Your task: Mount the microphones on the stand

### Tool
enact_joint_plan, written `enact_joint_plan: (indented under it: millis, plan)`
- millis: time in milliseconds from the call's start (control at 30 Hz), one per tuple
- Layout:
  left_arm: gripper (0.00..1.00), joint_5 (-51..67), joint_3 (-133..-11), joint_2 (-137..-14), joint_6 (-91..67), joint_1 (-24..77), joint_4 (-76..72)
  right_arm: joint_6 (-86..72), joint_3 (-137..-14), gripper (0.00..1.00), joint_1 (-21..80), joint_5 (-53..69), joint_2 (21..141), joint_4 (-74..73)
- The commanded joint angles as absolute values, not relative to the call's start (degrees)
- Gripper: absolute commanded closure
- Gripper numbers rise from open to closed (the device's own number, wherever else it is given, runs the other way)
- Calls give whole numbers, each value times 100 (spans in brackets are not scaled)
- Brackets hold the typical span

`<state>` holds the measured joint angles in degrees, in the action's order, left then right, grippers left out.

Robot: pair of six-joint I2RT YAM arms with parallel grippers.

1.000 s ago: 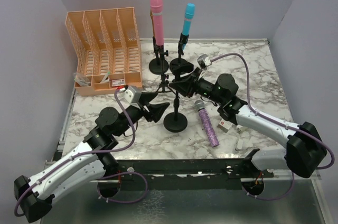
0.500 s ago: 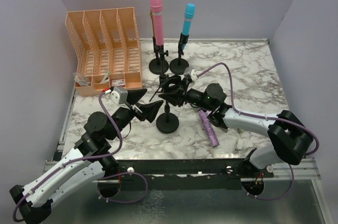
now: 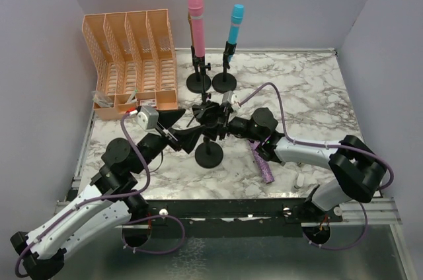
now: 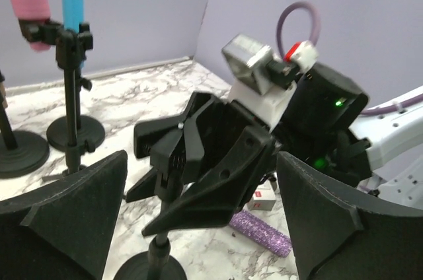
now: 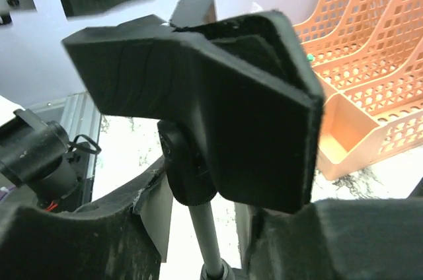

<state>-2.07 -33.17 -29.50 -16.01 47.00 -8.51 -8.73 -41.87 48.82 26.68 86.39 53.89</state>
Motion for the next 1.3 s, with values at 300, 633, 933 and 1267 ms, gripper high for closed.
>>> enact_joint_plan:
  millis: [300,633,933,1267]
  plan:
    - [6,511,-4258,-3481,-1053,4709,-1509,-1269,-3588,41,4933,2201,8245,5795]
    - [5,134,-4956,-4183,-69,4702,-426,-1892,-3512,33,4939,1356,7479,4585]
    - [3,826,-4912,-4340,550,4698,-184,-2223,-3226,31,4939,768,6821,3276]
    - [3,1443,-5137,-5122,507,4267,-241,-2733,-3197,31,4725,-209,6965,2522]
